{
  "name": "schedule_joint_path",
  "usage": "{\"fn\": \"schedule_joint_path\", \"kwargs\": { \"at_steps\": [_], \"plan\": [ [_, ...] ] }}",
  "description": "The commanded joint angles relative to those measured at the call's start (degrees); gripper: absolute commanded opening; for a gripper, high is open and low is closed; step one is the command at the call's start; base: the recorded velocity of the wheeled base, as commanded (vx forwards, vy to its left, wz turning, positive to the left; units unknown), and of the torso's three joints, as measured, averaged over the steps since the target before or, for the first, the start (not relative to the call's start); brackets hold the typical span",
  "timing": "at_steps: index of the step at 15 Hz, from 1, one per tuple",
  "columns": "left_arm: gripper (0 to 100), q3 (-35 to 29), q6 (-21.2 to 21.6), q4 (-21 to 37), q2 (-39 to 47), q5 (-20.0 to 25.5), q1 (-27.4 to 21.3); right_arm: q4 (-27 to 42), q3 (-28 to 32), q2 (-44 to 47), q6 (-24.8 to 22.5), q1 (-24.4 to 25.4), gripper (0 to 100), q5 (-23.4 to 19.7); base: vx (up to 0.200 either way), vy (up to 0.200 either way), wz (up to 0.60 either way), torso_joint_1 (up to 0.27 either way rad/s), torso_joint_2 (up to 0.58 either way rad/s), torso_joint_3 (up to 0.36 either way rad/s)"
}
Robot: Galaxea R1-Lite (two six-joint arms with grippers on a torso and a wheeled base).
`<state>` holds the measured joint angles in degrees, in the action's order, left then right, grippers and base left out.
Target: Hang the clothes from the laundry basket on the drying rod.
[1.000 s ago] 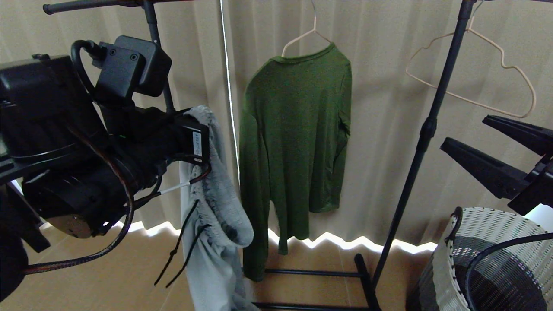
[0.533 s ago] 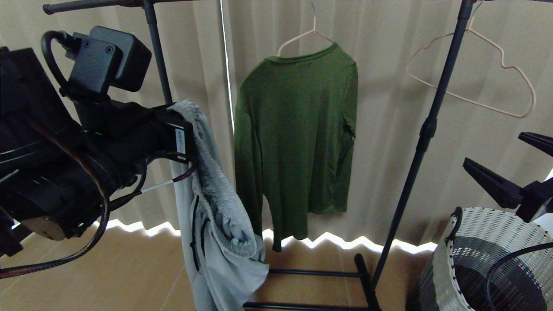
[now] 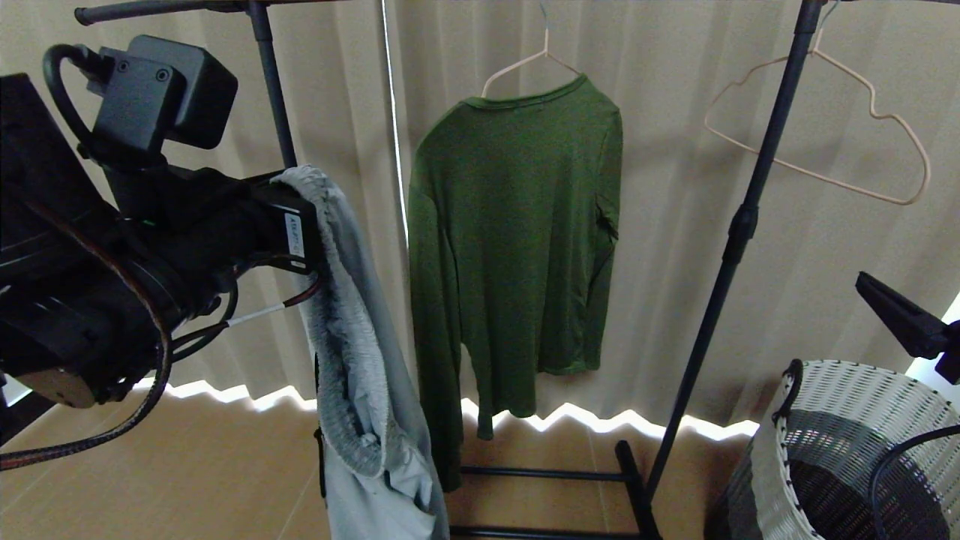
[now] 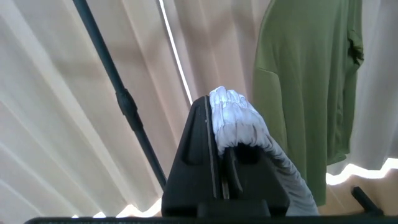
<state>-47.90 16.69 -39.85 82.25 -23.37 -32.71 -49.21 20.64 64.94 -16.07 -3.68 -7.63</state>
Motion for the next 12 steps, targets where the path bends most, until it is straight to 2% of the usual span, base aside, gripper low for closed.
{"fn": "schedule_joint_path", "kwargs": {
  "at_steps": [1,4,8,12],
  "plan": [
    [0,-0.27,0.01,-0.05,-0.07,-0.01,0.01,-0.01,-0.34,0.10,0.07,-0.27,100,-0.02,0.000,0.000,0.00,0.000,0.00,0.000],
    [0,0.35,-0.08,0.12,-0.60,-0.10,0.19,-0.09,0.10,0.45,-0.02,-0.27,100,-0.02,0.000,0.000,0.00,0.000,0.00,0.000],
    [0,3.42,0.89,0.65,-2.71,-0.01,1.15,-0.01,-0.16,0.28,0.33,-0.45,100,0.07,0.000,0.000,0.00,0.049,-0.22,-0.229],
    [0,5.45,0.89,0.56,-3.50,0.17,1.95,0.35,-0.34,0.19,0.42,-0.45,100,0.25,0.000,0.000,0.00,0.175,-0.52,-0.288]
  ]
}}
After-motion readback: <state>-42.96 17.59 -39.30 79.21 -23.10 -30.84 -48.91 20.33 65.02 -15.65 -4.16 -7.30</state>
